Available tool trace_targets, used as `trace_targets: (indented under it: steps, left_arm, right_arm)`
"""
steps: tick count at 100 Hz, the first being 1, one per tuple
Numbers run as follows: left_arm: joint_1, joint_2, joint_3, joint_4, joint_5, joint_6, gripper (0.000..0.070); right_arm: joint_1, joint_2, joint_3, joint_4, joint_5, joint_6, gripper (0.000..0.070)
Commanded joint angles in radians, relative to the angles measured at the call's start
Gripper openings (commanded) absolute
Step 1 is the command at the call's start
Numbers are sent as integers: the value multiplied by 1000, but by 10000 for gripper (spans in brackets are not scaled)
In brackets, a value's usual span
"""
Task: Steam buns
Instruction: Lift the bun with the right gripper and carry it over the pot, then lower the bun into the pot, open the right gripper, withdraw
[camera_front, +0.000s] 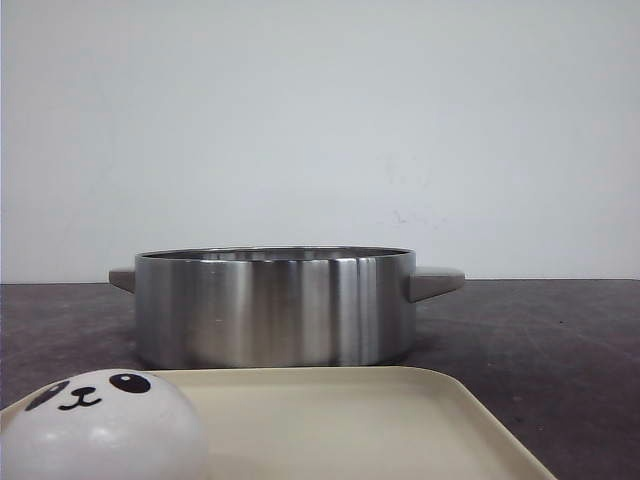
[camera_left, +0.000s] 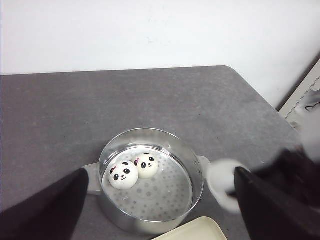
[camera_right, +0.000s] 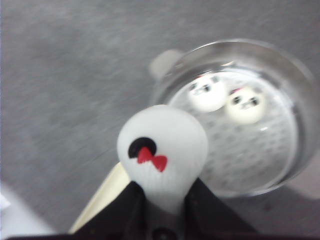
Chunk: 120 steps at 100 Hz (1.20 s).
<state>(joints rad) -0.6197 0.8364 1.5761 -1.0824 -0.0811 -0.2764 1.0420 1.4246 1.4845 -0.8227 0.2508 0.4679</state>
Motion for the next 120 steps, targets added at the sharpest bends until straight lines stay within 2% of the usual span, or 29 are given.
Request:
trace_targets:
  steps: [1, 16, 32, 46, 68, 71, 74, 83, 87, 93, 109, 120]
  left_arm:
    - [-7, 7, 19, 5, -5, 6, 551]
    - [-7, 7, 19, 3, -5, 6, 551]
    - [-7, 7, 19, -8, -5, 6, 551]
    - [-7, 7, 19, -30, -5, 6, 551]
    - [-7, 7, 19, -57, -5, 6, 551]
    - [-7, 7, 19, -58, -5, 6, 551]
    - [-7, 6, 19, -58, -5, 6, 551]
    - [-7, 7, 19, -59, -5, 6, 551]
    - [-7, 7, 19, -60, -5, 6, 551]
    - [-7, 7, 19, -60, -5, 6, 551]
    - [-7, 7, 19, -68, -5, 6, 551]
    - [-7, 7, 19, -77, -5, 6, 551]
  right_arm:
    - [-55, 58, 15, 14, -15, -84, 0]
    - [-176, 175, 15, 53, -56, -142, 0]
    - [-245, 306, 15, 72, -112, -172, 0]
    - [-269, 396, 15, 68, -180, -182, 0]
    - [-269, 465, 15, 58, -195, -179, 6]
    - [-269, 465, 15, 56, -195, -175, 33]
    - [-269, 465, 15, 58, -195, -175, 93]
    - [-269, 465, 15, 63, -193, -167, 357]
    - [-269, 465, 15, 58, -190, -160, 437]
    - [-274, 465, 15, 43, -181, -157, 483]
    - [-278, 465, 15, 21, -165, -158, 555]
    - [-279, 463, 16, 21, -168, -159, 559]
